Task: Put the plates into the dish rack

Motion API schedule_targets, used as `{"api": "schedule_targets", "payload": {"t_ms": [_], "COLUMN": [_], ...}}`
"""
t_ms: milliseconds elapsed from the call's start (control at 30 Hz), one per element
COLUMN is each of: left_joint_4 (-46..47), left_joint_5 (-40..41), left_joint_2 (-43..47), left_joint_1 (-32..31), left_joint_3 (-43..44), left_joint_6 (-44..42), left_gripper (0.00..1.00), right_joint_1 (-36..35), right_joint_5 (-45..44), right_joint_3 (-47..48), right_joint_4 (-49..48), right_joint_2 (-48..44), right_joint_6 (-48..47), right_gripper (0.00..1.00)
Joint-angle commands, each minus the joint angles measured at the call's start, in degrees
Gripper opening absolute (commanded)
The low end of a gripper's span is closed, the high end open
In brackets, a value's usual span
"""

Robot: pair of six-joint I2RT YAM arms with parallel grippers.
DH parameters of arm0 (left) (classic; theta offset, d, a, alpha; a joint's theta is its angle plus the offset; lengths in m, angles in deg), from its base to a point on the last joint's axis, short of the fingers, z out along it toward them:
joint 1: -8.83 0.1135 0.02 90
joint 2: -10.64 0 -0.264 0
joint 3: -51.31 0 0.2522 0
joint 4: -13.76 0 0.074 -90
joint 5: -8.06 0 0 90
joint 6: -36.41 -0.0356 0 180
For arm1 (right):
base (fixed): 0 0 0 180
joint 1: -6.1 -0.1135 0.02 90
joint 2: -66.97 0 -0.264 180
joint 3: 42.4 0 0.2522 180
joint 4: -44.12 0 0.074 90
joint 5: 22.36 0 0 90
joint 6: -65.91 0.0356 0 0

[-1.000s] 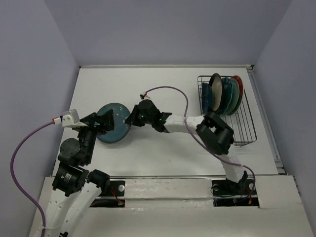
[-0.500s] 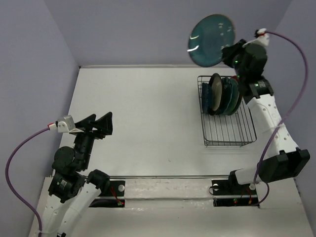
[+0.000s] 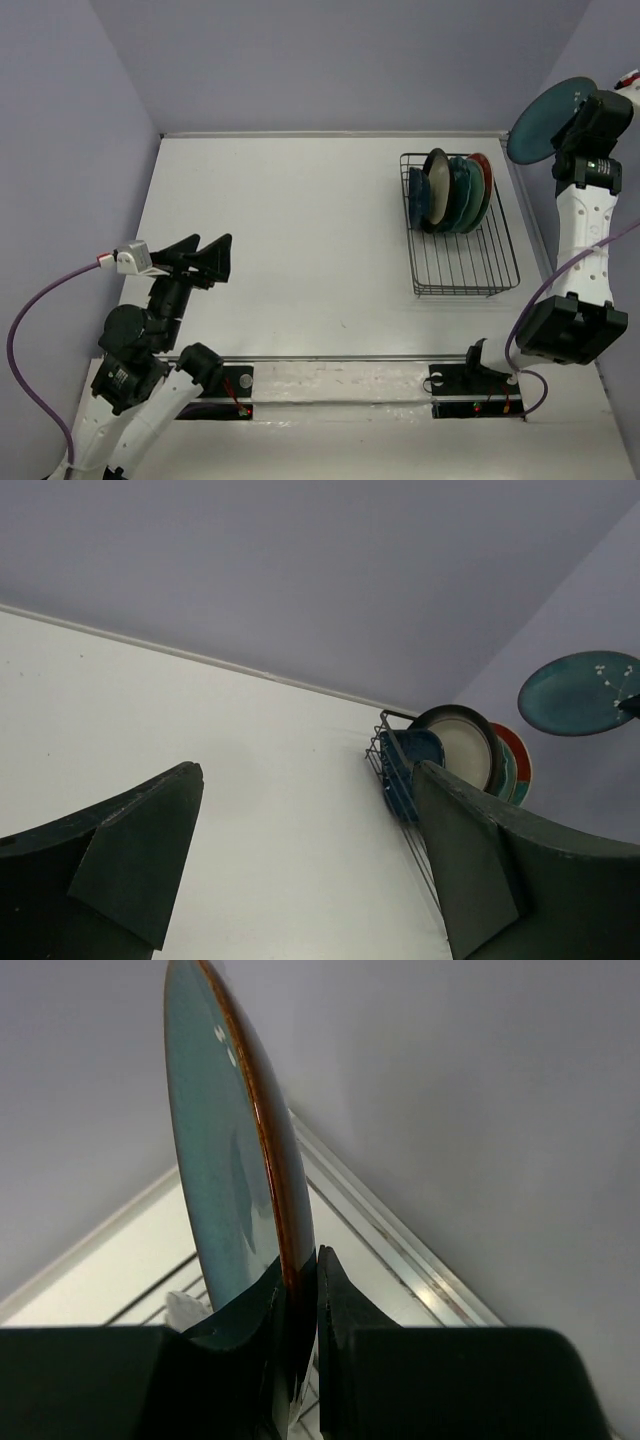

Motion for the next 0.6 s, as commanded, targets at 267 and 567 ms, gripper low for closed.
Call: {"api": "schedule_targets", "payload": {"t_ms": [267,567], "left_joint_4": [2.0,1.9], "left_joint_5": [3.0,3.4], "left_joint_2": [2.1,2.9], "left_joint_1": [-4.2,-5.1], "left_joint_3": [0.3,0.3], "left_joint_6": [-1.8,-1.9], "left_gripper": [0.96,0.97], "right_joint_1": [0.0,0.0], "right_joint_5": [5.9,6.1], "right_joint_3": [-4.3,-9.7], "right_joint_4": [-12.6,-10.6], "right_joint_2": [-5.1,-6.5], "right_joint_6": [-12.0,-20.8], "right_gripper": [0.07,0.07]}}
